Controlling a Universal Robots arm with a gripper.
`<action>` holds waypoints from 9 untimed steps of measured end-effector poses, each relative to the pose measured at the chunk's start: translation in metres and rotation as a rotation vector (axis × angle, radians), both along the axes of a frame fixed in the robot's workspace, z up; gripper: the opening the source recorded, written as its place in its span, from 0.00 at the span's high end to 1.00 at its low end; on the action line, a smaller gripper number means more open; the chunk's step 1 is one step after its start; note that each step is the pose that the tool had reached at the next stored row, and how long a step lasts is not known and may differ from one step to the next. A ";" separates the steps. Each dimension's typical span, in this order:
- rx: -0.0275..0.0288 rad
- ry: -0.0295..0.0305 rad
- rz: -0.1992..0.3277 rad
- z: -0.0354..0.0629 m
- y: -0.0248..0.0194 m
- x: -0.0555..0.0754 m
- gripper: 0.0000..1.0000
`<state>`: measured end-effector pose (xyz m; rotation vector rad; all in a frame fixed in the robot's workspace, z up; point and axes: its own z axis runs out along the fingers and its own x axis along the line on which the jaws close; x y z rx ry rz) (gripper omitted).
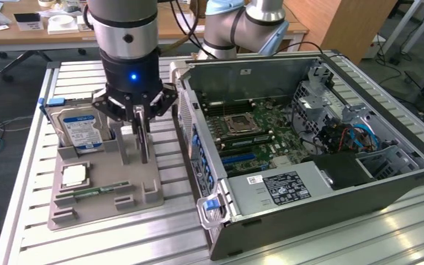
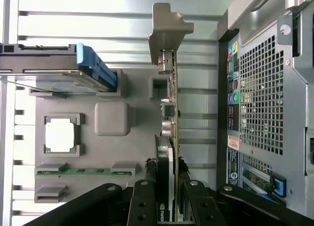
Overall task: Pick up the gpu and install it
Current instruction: 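Pick up the gpu and move the gpu toward the slot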
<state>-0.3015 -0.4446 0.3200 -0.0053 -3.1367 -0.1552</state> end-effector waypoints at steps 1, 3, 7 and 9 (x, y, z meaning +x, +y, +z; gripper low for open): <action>0.0010 0.0000 0.000 0.0028 0.0000 0.000 0.73; 0.0031 0.0000 0.000 0.0080 0.0000 0.000 0.73; 0.0070 0.0000 0.000 0.0167 0.0000 0.000 0.73; 0.0086 0.0000 0.000 0.0207 0.0000 0.000 0.73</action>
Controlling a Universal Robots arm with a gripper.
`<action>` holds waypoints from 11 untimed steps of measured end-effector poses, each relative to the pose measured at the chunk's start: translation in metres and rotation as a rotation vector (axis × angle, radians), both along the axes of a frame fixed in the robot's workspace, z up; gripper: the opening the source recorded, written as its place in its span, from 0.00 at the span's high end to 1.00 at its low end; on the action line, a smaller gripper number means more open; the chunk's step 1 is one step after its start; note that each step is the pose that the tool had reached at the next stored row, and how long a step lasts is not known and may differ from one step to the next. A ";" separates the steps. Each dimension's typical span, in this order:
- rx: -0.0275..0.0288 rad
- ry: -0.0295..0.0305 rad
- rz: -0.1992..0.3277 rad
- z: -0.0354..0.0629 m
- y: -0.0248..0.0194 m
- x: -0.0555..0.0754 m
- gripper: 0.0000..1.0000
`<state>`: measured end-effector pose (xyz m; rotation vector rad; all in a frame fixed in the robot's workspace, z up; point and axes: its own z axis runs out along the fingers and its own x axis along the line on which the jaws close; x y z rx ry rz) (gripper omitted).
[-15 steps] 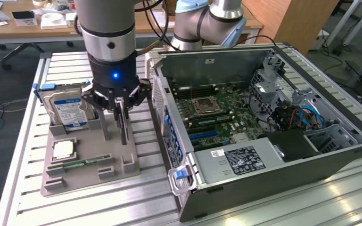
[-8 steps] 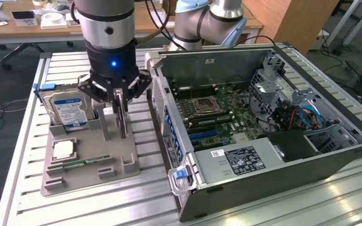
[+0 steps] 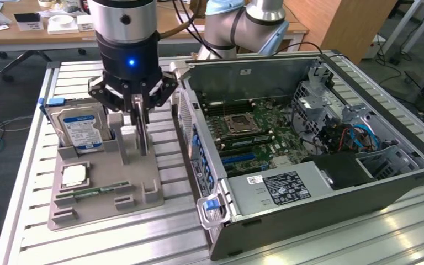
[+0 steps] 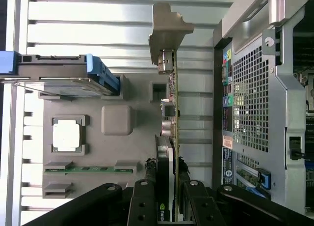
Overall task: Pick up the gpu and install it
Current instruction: 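Pick up the gpu and move the gpu toward the slot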
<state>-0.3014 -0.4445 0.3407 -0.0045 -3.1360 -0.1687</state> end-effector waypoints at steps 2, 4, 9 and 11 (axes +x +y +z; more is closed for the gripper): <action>0.0011 0.0000 0.000 0.0043 0.0000 0.000 0.73; 0.0019 0.0000 0.000 0.0084 0.0000 0.000 0.73; 0.0026 0.0000 0.000 0.0119 0.0000 0.000 0.73; 0.0025 0.0001 0.000 0.0120 0.0000 0.000 0.73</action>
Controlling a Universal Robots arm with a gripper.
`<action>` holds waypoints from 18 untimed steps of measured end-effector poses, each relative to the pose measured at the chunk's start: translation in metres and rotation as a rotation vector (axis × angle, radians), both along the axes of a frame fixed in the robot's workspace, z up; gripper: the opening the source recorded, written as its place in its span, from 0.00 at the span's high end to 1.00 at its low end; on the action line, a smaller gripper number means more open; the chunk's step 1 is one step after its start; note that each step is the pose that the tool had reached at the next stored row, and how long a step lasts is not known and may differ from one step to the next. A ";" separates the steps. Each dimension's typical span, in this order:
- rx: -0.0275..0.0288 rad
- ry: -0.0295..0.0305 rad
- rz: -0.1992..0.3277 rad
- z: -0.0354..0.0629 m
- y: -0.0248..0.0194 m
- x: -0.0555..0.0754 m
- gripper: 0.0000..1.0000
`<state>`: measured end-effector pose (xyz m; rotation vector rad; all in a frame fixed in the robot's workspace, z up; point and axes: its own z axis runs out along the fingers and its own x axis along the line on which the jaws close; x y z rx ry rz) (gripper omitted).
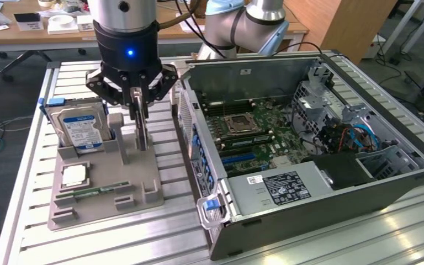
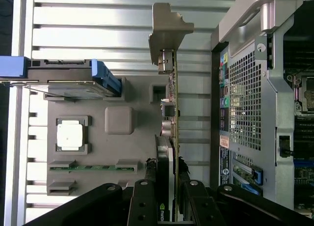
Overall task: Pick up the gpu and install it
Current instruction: 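Pick up the gpu and move the gpu toward the slot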
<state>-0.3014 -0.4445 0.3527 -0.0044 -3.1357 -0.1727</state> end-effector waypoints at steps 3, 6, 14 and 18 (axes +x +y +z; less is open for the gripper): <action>0.0000 -0.0001 0.000 0.0000 0.0000 0.000 0.73; 0.0000 -0.0001 0.000 0.0000 0.0000 0.000 0.73; 0.0000 -0.0001 0.000 0.0060 0.0000 0.000 0.73; 0.0000 -0.0001 0.000 0.0108 0.0000 0.000 0.73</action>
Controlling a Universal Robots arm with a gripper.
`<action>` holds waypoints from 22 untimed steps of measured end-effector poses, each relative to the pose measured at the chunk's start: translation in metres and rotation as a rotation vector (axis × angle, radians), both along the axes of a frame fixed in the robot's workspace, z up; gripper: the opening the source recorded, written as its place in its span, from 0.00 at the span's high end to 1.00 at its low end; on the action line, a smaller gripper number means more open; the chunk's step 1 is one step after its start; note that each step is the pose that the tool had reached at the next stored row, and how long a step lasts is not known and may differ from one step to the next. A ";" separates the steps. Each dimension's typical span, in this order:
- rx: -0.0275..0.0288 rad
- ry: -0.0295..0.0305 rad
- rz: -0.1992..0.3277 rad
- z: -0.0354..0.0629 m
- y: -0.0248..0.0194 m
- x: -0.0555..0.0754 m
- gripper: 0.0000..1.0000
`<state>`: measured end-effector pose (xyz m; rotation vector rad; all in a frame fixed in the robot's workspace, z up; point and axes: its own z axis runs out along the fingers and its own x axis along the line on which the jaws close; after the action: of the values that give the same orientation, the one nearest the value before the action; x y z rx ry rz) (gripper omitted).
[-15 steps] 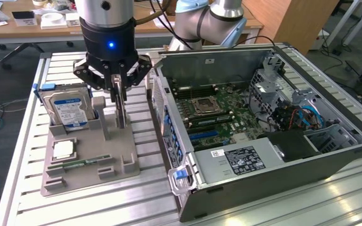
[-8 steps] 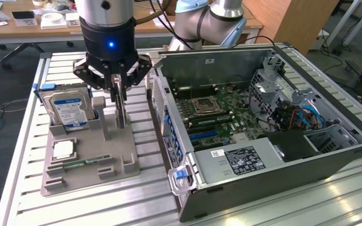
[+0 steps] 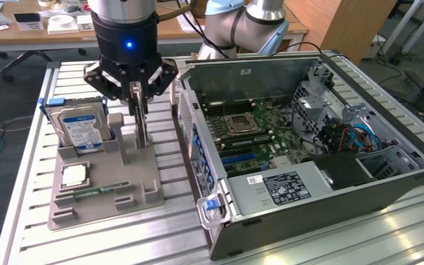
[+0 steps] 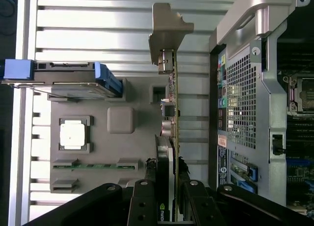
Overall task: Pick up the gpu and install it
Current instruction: 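Pick up the gpu and move the gpu toward the slot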
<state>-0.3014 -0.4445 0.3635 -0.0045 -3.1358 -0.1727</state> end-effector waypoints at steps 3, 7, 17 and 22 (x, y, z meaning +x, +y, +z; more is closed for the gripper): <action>0.0000 0.0000 0.000 0.0018 0.0000 0.000 0.73; 0.0000 0.0001 0.000 0.0026 0.0000 0.000 0.73; -0.0002 0.0002 0.000 0.0045 0.0000 0.000 0.73; 0.0000 0.0000 0.000 0.0100 0.0000 0.000 0.73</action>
<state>-0.3014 -0.4445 0.3734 -0.0045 -3.1358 -0.1728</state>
